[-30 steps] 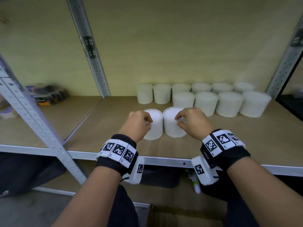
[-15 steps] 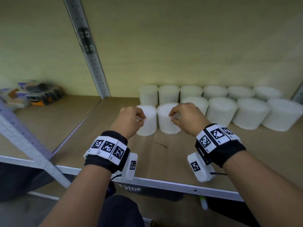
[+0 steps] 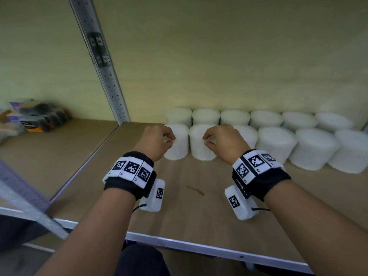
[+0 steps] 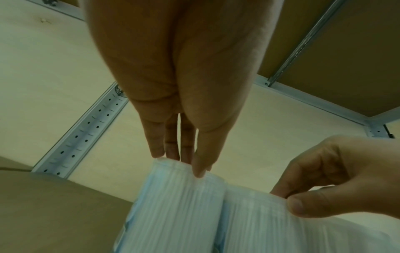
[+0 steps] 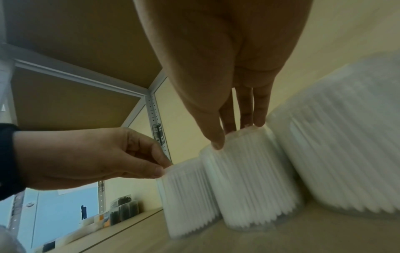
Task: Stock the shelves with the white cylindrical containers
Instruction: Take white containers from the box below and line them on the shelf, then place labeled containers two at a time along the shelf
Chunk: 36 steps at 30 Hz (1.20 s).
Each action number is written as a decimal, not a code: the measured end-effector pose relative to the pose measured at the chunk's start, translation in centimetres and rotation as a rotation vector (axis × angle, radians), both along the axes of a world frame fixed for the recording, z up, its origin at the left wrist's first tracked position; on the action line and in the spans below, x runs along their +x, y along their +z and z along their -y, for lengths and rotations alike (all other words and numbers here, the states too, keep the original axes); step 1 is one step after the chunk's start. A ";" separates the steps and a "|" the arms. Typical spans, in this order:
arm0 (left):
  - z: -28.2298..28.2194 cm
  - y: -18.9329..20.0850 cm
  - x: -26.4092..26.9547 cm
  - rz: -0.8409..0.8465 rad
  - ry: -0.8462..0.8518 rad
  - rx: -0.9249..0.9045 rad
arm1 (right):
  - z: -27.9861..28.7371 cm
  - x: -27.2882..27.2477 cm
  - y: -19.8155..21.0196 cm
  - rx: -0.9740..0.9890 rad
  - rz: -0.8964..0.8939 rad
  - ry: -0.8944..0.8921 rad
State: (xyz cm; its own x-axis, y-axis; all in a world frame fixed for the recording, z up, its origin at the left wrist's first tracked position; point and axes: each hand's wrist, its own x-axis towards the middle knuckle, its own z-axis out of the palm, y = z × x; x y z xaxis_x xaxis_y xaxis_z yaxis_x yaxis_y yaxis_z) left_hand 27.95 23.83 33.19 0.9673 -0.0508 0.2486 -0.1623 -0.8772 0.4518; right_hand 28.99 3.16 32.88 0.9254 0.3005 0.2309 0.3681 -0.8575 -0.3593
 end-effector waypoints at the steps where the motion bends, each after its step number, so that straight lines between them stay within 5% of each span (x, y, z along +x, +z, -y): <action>1: -0.1 -0.1 0.2 0.005 0.000 -0.002 | 0.0 0.1 -0.1 0.000 -0.002 -0.005; 14: -0.3 -1.0 0.7 0.073 -0.033 -0.004 | 0.0 0.3 -0.7 0.042 -0.019 -0.024; 23: 0.5 1.1 0.4 -0.130 -0.029 0.022 | 1.3 -0.5 0.4 0.103 -0.055 -0.032; 36: 19.8 3.3 0.8 -0.031 -0.290 -0.148 | 17.7 -1.4 3.9 0.127 -0.044 -0.365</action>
State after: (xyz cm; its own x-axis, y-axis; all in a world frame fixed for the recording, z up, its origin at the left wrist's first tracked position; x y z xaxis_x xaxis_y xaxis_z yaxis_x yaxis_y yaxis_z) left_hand 28.74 4.05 36.49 0.9251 -0.2906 0.2444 -0.3796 -0.7213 0.5794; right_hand 27.58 -14.59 36.77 0.9759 -0.0789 0.2032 0.0290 -0.8769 -0.4797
